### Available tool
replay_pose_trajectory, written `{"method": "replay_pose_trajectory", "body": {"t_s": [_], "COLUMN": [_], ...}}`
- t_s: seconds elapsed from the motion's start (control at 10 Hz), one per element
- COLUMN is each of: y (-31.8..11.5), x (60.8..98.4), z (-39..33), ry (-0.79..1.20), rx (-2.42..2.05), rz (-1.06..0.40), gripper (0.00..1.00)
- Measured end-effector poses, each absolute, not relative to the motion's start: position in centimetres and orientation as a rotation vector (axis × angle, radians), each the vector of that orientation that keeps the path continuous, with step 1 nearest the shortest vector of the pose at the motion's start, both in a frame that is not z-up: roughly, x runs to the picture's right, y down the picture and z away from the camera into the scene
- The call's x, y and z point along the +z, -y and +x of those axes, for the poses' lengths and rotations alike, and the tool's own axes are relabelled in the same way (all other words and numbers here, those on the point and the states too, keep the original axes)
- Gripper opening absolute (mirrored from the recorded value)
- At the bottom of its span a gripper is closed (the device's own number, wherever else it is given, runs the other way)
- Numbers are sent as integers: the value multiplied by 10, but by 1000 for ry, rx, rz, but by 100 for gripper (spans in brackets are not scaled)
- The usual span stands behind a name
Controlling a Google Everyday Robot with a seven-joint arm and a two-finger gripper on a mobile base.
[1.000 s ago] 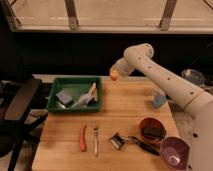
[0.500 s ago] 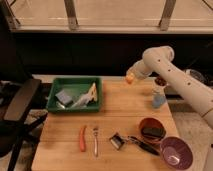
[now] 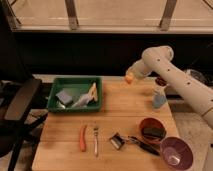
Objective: Place apple in plastic cup
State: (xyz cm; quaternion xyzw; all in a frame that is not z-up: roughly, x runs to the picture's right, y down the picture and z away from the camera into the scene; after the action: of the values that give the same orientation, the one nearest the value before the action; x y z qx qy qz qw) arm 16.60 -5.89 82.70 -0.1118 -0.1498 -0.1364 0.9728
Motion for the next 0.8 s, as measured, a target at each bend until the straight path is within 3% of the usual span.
{"method": "replay_pose_trajectory", "body": {"t_s": [0.8], "y": [47], "x": [797], "z": [264], "ry": [156], "rx": [-170], "rz": [-190], "gripper": [0]}}
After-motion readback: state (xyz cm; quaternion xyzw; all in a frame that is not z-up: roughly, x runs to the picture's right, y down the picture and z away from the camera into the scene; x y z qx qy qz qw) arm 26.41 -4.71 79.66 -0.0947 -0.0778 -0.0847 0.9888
